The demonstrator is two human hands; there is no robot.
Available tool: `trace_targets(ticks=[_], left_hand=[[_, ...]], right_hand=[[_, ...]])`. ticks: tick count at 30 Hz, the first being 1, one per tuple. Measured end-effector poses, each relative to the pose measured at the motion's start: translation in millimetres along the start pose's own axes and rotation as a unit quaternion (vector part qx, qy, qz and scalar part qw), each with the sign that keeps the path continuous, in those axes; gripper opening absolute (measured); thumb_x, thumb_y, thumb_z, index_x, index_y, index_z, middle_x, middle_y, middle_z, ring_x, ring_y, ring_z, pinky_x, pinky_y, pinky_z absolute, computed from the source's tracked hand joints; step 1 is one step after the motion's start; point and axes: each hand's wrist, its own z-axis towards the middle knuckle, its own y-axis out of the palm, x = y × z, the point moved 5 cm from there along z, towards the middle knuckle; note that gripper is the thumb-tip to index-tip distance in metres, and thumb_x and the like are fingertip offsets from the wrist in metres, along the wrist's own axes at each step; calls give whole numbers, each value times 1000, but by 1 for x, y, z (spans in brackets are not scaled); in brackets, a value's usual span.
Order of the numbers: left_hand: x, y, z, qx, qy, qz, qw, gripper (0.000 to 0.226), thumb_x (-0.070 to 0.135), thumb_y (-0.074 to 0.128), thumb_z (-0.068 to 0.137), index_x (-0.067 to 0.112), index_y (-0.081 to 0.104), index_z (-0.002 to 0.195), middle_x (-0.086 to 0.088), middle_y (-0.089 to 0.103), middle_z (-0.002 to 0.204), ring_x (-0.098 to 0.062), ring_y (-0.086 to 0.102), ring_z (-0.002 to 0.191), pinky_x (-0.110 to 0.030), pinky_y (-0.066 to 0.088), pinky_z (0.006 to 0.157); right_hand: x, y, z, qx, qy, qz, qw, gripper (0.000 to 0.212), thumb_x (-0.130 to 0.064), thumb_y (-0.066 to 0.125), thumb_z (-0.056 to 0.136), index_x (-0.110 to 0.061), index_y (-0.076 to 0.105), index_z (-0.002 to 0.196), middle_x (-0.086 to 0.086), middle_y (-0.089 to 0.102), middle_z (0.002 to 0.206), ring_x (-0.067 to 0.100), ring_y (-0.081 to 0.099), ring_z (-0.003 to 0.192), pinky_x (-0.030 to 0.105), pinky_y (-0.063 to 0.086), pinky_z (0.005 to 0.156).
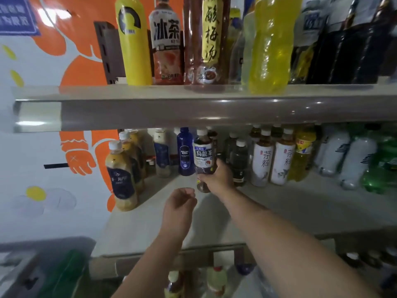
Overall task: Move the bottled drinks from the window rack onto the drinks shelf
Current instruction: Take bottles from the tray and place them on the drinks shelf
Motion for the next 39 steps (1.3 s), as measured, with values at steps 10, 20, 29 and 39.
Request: trace_targets(ticks=[10,20,29,39], left_hand=[[-6,-1,31,-68,30,25,997,21,-5,53,90,13,63,85,18,63,68,7,55,62,-5,41,57],[9,31,35,-78,-11,18,997,24,1,54,89,22,66,86,8,70,83,-10,64,83,-23,42,67],[15,208,-91,-212,-40,-78,973,19,7,56,90,22,61,80,2,69,77,-15,69,77,-25,46,62],[-49,458,-436,-536,-209,-84,814,29,-6,47,90,18,60,85,1,66,76,-7,66,64,-20,50,52]], right_hand=[[51,25,63,19,58,-36,998,57,-11,79,79,-13,53,130,9,64,128,28,59,120,29,37,89],[17,-8,0,43,-22,12,999,23,-11,72,86,-12,67,109,0,72,97,17,66,91,28,54,79],[61,-235,-138,196,-52,48,978,16,-16,62,71,-30,63,64,-10,64,61,7,59,61,32,51,62],[212,-529,-453,434,207,-83,873,29,-10,72,84,-23,62,60,-2,67,59,20,66,62,47,59,68]])
